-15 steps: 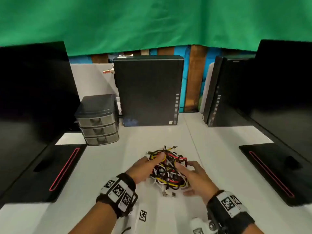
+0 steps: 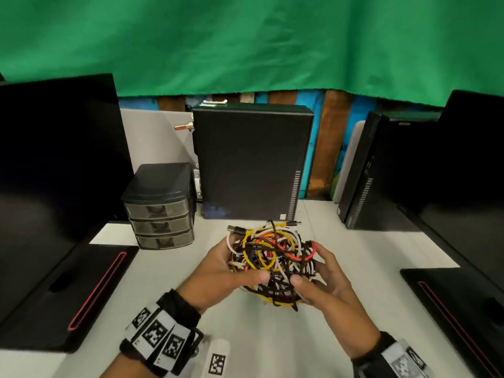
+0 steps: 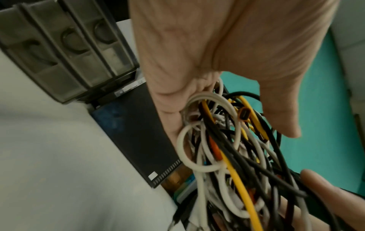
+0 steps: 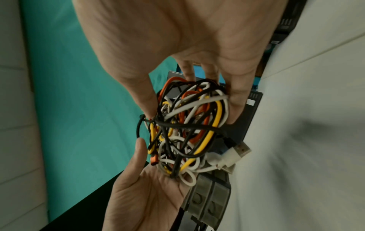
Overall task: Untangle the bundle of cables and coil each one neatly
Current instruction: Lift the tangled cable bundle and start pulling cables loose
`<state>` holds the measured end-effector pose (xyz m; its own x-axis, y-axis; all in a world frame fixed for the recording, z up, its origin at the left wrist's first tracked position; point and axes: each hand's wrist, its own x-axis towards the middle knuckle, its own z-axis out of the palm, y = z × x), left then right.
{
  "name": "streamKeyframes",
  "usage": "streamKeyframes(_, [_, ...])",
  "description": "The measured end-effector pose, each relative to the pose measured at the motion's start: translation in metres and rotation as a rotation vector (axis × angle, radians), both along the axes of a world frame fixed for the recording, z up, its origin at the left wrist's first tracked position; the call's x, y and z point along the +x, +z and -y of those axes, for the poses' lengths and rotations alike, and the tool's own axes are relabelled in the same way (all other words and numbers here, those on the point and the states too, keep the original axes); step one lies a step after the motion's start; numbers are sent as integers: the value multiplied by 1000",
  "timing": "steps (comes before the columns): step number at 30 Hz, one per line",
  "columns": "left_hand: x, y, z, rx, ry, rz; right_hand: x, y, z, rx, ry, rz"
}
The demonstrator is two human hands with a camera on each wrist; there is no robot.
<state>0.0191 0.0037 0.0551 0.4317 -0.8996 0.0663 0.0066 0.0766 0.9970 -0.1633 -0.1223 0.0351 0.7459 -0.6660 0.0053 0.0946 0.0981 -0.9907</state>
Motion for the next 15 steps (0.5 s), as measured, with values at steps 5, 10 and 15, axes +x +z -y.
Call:
streamKeyframes(5, [-8, 25, -13, -11, -100, 82, -19, 26, -3, 78, -17, 0])
streamKeyframes(10, [-25, 36, -8, -42, 136, 2, -51, 40, -11, 122, 112, -4])
streamKeyframes(15, [-39, 40, -1, -33, 80, -144, -75, 44, -14, 11, 90, 44])
